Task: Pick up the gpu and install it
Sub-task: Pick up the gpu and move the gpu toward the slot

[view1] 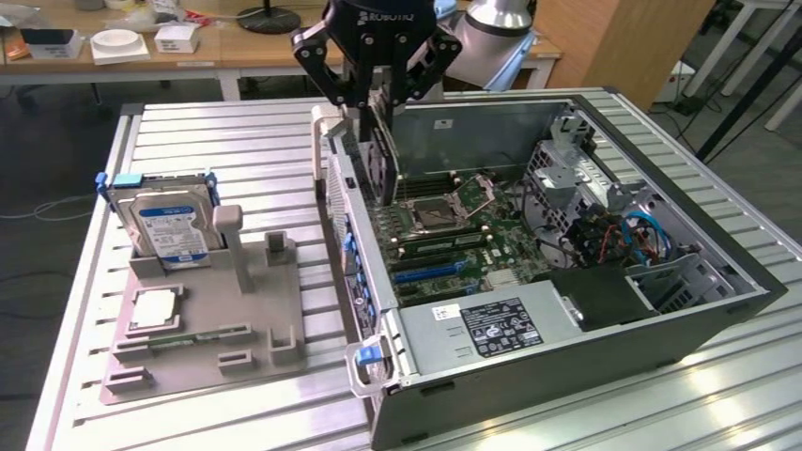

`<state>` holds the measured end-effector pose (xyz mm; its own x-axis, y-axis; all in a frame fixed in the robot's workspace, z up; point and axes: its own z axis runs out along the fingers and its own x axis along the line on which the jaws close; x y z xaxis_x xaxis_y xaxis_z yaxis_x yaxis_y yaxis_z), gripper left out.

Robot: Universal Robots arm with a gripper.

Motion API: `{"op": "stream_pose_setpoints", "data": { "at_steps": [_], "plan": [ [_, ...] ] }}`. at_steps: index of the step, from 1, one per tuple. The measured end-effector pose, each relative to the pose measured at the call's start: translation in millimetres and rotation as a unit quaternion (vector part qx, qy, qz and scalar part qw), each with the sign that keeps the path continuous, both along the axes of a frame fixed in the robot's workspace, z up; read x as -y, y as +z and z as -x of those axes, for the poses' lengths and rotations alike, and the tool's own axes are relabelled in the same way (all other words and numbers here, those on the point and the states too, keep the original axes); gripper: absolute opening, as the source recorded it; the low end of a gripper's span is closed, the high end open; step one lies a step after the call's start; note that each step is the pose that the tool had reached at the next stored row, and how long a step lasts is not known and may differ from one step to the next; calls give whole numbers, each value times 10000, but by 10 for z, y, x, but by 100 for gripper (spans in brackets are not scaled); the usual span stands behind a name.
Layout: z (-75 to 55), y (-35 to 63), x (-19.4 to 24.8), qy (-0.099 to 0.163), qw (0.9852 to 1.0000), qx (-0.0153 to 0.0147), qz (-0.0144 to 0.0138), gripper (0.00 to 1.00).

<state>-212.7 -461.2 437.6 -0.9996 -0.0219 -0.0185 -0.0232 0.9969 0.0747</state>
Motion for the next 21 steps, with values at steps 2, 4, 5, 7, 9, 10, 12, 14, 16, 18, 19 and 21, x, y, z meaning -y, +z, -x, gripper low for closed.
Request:
{"op": "stream_pose_setpoints", "data": {
  "at_steps": [2,4,5,7,9,10,12,14,16,18,19,21],
  "plan": [
    [-49,0,0,12,10000,0,-3,26],
    [-92,0,0,23,10000,0,-7,26],
    [-112,0,0,29,10000,0,-8,26],
    [-153,0,0,38,10000,0,-11,26],
    [-196,0,0,47,10000,0,-13,26],
    [-217,0,0,51,10000,0,-14,26],
    [-260,0,0,60,10000,0,-17,26],
    [-305,0,0,69,10000,0,-20,26],
    [-347,0,0,76,10000,0,-22,26],
    [-392,0,0,85,10000,0,-26,26],
    [-414,0,0,90,10000,0,-27,26],
    [-459,0,0,99,9999,0,-31,26]
  ]
}}
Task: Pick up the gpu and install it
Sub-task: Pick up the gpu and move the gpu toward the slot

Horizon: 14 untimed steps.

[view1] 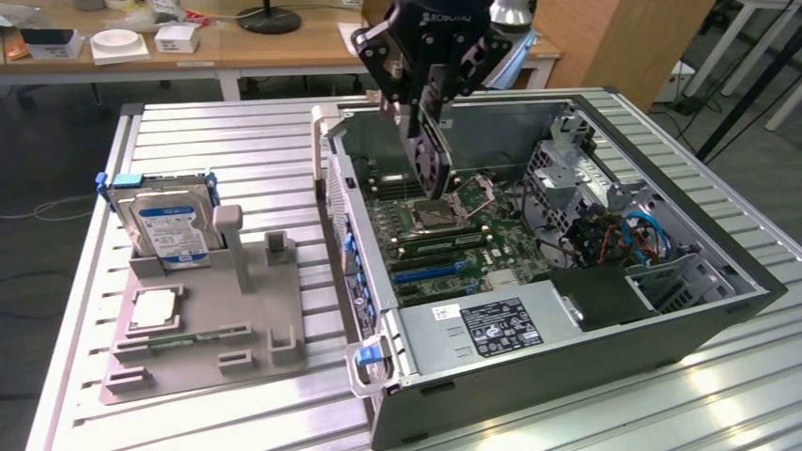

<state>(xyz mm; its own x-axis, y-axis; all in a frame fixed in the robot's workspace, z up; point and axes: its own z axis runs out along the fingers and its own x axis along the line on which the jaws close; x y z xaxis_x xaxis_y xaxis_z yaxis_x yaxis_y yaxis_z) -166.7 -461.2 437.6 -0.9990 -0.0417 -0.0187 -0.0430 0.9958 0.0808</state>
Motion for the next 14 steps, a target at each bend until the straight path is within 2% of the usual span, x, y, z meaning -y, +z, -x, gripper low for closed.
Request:
{"op": "stream_pose_setpoints", "data": {
  "at_steps": [14],
  "plan": [
    [-304,0,0,64,10000,0,-28,26]
  ]
}}
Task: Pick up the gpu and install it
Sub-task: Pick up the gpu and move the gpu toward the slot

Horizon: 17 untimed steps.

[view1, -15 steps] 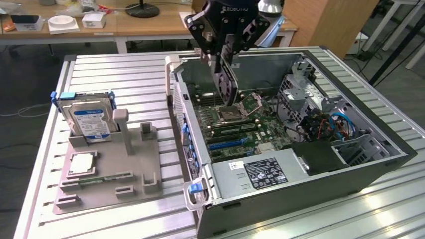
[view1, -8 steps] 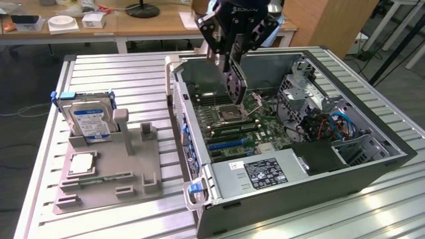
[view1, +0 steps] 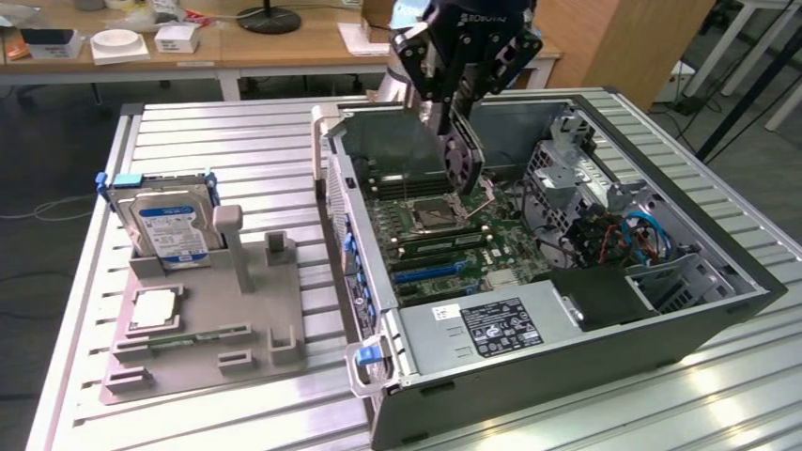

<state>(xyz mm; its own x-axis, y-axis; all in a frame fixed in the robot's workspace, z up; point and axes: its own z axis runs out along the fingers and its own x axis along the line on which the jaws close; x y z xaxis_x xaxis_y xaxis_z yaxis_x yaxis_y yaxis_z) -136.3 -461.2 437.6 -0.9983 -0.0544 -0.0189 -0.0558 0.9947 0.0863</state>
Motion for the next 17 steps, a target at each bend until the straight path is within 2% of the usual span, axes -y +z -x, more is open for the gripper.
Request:
{"op": "stream_pose_setpoints", "data": {
  "at_steps": [17],
  "plan": [
    [-315,0,0,62,10000,0,-31,26]
  ]
}}
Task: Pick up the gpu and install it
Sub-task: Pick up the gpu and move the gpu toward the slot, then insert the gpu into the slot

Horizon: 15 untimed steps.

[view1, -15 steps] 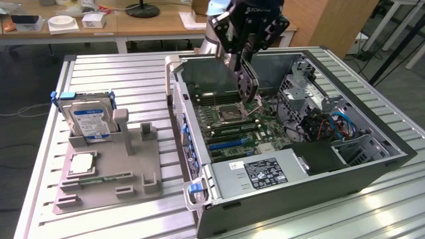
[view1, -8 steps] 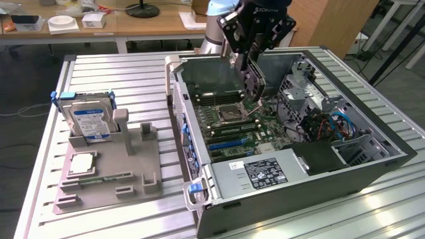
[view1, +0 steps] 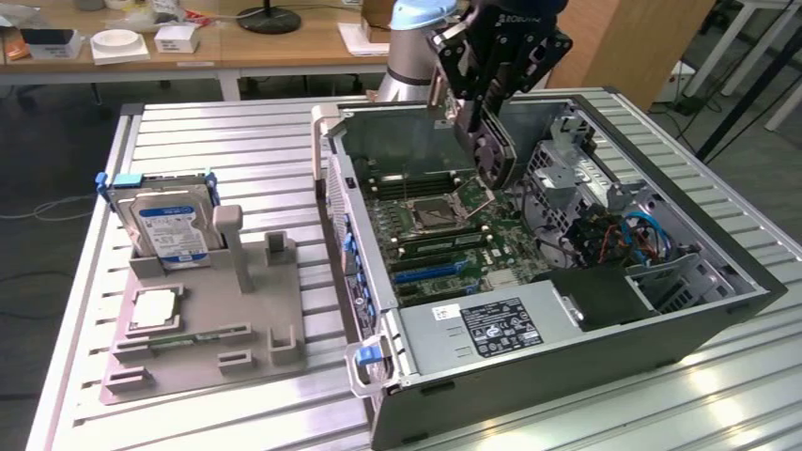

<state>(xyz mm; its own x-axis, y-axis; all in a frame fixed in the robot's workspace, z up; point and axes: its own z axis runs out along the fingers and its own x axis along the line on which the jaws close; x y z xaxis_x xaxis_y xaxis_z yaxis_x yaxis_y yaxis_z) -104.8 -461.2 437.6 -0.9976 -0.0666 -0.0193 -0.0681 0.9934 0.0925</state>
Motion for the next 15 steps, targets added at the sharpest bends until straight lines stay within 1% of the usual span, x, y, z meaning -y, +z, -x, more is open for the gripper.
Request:
{"op": "stream_pose_setpoints", "data": {
  "at_steps": [2,15],
  "plan": [
    [-15,-1,0,0,10000,0,-2,26],
    [-16,0,0,2,10000,0,-1,26]
  ]
}}
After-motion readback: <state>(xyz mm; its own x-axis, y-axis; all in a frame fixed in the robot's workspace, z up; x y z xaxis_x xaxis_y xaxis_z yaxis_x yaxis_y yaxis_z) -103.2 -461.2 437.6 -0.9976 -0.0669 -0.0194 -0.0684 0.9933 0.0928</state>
